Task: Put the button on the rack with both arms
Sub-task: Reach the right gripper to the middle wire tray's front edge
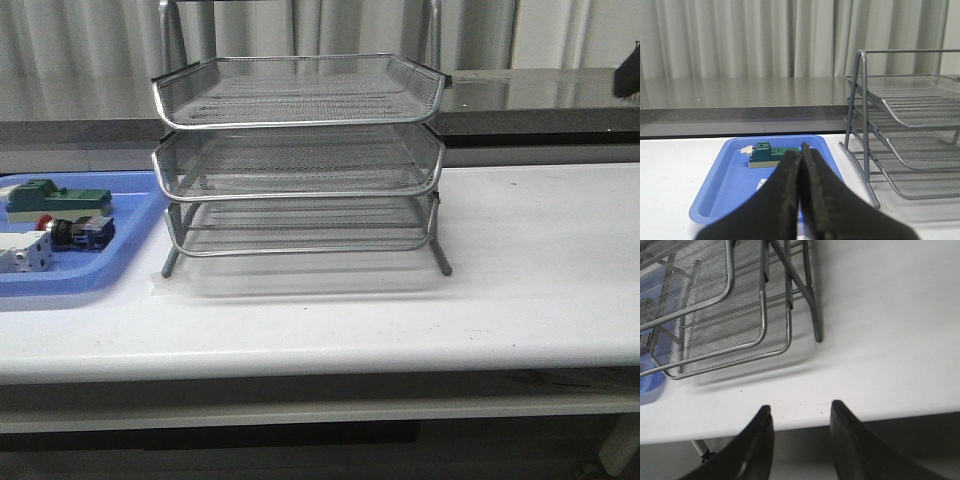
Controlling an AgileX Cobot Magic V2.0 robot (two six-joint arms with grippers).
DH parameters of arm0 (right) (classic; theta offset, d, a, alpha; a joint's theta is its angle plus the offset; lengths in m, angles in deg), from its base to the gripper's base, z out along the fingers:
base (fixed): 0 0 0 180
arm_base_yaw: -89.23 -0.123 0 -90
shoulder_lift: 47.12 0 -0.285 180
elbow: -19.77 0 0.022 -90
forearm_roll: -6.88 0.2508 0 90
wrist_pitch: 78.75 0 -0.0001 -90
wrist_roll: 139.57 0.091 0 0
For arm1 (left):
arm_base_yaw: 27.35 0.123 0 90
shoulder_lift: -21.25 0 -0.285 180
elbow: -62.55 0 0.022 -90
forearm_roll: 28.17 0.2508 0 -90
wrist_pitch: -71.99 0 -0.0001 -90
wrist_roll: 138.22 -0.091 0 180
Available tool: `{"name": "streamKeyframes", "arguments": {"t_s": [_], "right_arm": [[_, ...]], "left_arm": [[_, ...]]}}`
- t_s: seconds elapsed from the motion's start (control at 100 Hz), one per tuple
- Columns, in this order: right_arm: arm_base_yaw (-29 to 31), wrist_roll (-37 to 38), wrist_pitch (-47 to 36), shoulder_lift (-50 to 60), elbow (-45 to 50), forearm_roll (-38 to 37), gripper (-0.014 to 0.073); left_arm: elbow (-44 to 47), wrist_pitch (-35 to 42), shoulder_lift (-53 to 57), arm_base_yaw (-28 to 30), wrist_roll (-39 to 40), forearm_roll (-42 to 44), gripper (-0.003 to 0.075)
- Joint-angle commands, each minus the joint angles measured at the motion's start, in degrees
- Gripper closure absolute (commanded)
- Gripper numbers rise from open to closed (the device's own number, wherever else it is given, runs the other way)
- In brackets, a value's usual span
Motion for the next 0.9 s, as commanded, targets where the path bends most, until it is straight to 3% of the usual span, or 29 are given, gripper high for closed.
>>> {"name": "streamKeyframes", "arguments": {"t_s": [0.0,0.23,0.43,0.89], "right_arm": [[-2.3,-0.6,-7.6,-3.3,-2.1,3.1,0.0282],[-5.9,-0.6,-13.7,-12.5,-4.4,5.3,0.0277],[-5.9,-0.6,-13.5,-18.5,-9.6,5.8,0.0160],[-6.1,-0.6,-13.7,-27.5,-17.4,8.2,0.0160]], "left_arm": [[2.6,4.9,1.9,0.2,0.6,-0.4,0.0741],[2.6,4.9,1.9,0.2,0.6,-0.4,0.0741],[2.6,4.9,1.9,0.2,0.6,-0.4,0.0741],[2.6,4.9,1.9,0.2,0.6,-0.4,0.0741]]}}
